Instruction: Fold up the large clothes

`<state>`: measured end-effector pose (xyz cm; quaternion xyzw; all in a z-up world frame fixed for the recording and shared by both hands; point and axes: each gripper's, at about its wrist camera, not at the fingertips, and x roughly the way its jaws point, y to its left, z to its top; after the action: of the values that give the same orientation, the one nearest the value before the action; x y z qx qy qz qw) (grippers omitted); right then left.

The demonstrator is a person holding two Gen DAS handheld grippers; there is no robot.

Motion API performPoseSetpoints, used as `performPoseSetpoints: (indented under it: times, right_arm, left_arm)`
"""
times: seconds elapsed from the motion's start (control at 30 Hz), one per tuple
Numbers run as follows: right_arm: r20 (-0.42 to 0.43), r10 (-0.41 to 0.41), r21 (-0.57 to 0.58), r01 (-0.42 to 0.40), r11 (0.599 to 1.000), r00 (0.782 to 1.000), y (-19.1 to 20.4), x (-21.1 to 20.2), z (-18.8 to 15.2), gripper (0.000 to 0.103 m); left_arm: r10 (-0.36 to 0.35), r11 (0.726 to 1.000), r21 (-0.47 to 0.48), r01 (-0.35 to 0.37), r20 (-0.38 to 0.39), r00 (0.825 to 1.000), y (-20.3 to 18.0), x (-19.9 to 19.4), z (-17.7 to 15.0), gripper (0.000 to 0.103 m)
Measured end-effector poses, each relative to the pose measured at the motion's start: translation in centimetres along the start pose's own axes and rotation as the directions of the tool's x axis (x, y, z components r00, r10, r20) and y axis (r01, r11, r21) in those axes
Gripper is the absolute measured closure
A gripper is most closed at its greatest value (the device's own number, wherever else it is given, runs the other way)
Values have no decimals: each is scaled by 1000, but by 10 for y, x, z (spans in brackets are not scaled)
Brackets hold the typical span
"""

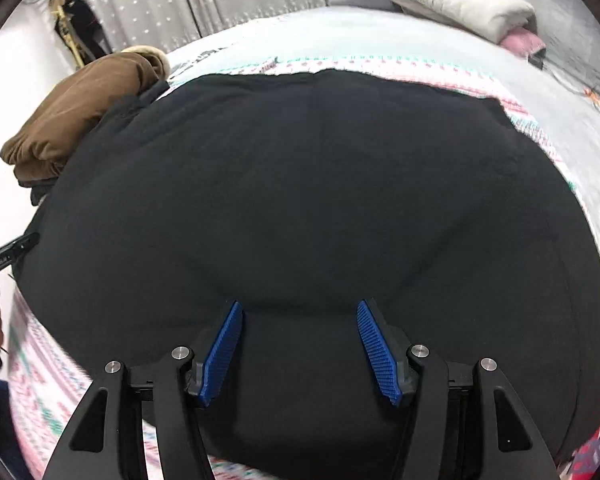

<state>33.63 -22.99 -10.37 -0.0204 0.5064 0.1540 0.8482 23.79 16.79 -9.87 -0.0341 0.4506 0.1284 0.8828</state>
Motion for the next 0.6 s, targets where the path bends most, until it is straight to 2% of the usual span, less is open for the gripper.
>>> performPoseSetpoints:
  times: [0.07,0.13,0.3,0.33,0.37,0.4,0.47,0.53,0.6]
  right_arm:
    - [19,-45,24,45,999,999,-19,-1,1,42]
    - [32,-59,57,57,997,998,-46,-3,-2,42]
    - [56,-89,91,84,992,994,-89,-14,-6,43]
    - [57,-129,100,123,987,990,-97,-18,-7,43]
    - [55,-132,103,125,987,990,-101,-21,-7,44]
    - [55,-164,125,156,980,985,-108,-27,-7,44]
    - [39,-271,188,259,947,962,-121,-39,-8,42]
    - [30,-286,284,266,921,958,-139,-57,-15,42]
    - [19,-241,400,213,891,970,-157,-76,-28,41]
  left_arm:
    - [4,1000,16,-4,-3,1000,0,2,-1,23]
    - [21,999,24,-21,0,1000,4,4,-2,15]
    - [-13,1000,3,13,-26,1000,11,10,0,13]
    - [-20,1000,1,20,-28,999,12,10,1,13]
    - [-26,1000,0,26,-29,999,14,10,1,13]
    - [-30,1000,-1,30,-30,999,14,9,1,13]
    - [-39,999,-2,38,-33,999,15,8,2,13]
    - [-42,999,-7,42,-35,999,17,3,4,13]
    - [-36,999,-26,35,-40,999,21,-4,9,14]
